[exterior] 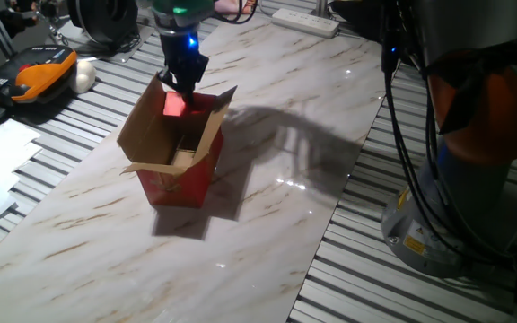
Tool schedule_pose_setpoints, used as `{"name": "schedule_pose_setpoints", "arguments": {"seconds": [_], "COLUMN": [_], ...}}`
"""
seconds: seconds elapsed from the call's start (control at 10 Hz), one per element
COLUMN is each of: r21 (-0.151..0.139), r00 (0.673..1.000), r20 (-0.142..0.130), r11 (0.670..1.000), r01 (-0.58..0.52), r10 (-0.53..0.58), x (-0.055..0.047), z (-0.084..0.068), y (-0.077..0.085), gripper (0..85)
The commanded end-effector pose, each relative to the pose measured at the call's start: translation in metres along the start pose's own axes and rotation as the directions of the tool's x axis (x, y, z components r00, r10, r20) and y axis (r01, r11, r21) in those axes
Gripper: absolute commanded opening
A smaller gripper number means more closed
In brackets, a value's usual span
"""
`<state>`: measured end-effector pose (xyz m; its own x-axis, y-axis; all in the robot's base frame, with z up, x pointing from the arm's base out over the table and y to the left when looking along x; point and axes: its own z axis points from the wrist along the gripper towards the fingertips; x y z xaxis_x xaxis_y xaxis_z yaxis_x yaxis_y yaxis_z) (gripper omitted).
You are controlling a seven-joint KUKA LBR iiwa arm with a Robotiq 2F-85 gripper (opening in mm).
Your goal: Cover the box
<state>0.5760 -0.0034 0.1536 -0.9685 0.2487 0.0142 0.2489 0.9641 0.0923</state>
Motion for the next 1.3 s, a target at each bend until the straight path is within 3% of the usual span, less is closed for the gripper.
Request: {"name": "schedule_pose_setpoints", "arguments": {"seconds": [0.0,0.3,0.5,0.6,0.7,0.9,1.1,1.2], "r21": [0.008,-0.003,-0.005,-0.007,-0.049,-0.051,-0.029,-0.021], "r00": [1.000,1.000,1.000,0.999,0.997,0.993,0.983,0.978], "r20": [0.005,0.004,-0.021,-0.035,-0.043,-0.039,-0.028,-0.028], "r11": [1.000,1.000,1.000,1.000,0.997,0.992,0.982,0.978], "r01": [0.007,0.016,-0.019,-0.029,-0.064,-0.114,-0.185,-0.209], "r10": [-0.007,-0.016,0.019,0.029,0.062,0.112,0.184,0.208], "x": [-0.001,-0.003,0.008,0.016,0.032,0.063,0.093,0.102], "z": [0.003,0.005,-0.020,-0.034,-0.049,-0.063,-0.068,-0.069], "y": [-0.001,-0.002,0.011,0.019,0.028,0.046,0.077,0.090], "gripper": [0.0,0.0,0.0,0.0,0.0,0.0,0.0,0.0]}}
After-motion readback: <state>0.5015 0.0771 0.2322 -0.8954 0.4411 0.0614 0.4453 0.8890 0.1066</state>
